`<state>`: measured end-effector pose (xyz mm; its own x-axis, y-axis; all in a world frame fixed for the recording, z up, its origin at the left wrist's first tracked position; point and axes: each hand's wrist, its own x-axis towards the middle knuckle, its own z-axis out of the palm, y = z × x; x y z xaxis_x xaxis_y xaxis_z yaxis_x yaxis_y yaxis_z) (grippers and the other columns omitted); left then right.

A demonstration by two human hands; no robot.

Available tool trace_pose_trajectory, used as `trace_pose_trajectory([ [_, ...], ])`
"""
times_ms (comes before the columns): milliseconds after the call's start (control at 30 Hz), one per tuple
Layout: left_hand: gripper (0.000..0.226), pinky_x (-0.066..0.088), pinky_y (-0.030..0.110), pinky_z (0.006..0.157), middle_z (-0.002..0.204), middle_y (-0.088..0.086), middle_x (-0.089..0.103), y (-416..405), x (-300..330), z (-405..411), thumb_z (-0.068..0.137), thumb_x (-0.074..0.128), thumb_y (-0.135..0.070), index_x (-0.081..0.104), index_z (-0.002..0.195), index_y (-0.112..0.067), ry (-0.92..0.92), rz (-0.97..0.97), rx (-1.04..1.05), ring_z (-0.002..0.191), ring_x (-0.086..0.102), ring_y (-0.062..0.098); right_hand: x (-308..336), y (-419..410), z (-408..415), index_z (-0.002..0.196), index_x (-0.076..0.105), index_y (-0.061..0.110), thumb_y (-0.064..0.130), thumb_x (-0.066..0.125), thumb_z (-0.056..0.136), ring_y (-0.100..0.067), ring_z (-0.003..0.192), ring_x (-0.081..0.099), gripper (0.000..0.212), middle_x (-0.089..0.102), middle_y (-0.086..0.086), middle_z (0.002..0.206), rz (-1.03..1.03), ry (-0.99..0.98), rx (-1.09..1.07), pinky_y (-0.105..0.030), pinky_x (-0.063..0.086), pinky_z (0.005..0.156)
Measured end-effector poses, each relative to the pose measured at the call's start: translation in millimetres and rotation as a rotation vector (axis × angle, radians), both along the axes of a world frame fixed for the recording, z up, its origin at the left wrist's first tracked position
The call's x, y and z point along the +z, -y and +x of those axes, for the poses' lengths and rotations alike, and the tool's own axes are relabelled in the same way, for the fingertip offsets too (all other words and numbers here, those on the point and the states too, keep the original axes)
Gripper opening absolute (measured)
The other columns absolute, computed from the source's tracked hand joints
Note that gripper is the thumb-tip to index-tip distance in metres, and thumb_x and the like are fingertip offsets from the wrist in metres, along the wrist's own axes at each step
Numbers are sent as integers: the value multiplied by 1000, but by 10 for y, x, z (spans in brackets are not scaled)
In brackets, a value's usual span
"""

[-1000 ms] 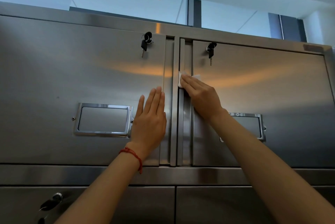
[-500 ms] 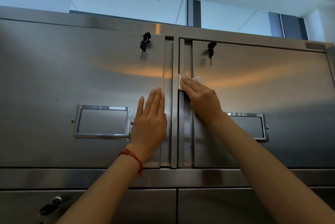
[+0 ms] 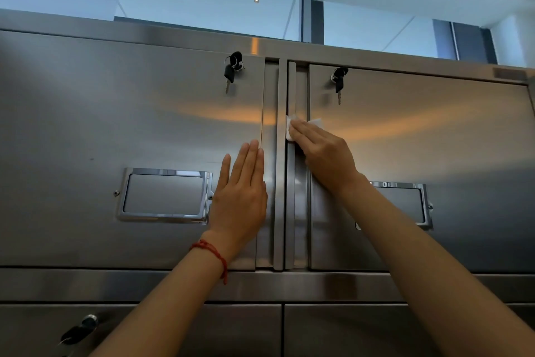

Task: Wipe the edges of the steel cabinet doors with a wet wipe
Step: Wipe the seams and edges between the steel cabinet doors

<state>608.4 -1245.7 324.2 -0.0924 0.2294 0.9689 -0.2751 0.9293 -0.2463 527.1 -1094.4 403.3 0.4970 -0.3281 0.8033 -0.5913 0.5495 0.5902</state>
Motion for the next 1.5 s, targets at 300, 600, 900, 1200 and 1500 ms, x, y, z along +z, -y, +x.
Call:
trace_pose_trajectory([
  [300, 52, 28, 54, 108, 144, 22, 34, -1, 1, 2, 92, 28, -20, 37, 137, 4, -6, 1, 4, 134, 32, 36, -13, 13, 35, 106, 65, -11, -13, 72, 69, -38, 99, 64, 38, 63, -28, 109, -7, 24, -8, -49, 55, 78],
  [600, 52, 29, 54, 108, 145, 21, 32, 5, -1, -5, 92, 28, -20, 37, 137, 4, 2, 4, -10, 135, 29, 35, 104, 45, 85, 104, 65, -12, -14, 71, 68, -38, 97, 65, 37, 64, -27, 107, -48, 50, 5, -48, 56, 75],
  [900, 51, 29, 54, 108, 146, 21, 32, 16, -5, -22, 92, 29, -20, 36, 137, 3, -7, 1, -3, 135, 30, 35, 141, 31, 121, 103, 66, -12, -12, 72, 70, -38, 96, 65, 34, 65, -28, 106, -27, 36, -27, -49, 57, 72],
  [1200, 52, 30, 55, 107, 145, 22, 33, 8, -5, -12, 92, 29, -20, 37, 137, 4, -7, -1, 1, 135, 31, 35, 103, 16, 115, 104, 65, -13, -13, 72, 68, -39, 96, 65, 36, 65, -28, 106, -18, 30, -32, -50, 56, 74],
  [1500, 52, 30, 55, 107, 145, 21, 33, 5, -2, -9, 92, 27, -20, 37, 137, 4, -4, 3, -1, 134, 31, 35, 6, 11, 71, 104, 65, -12, -12, 76, 66, -37, 97, 65, 39, 65, -27, 107, -13, 7, -40, -46, 56, 75],
])
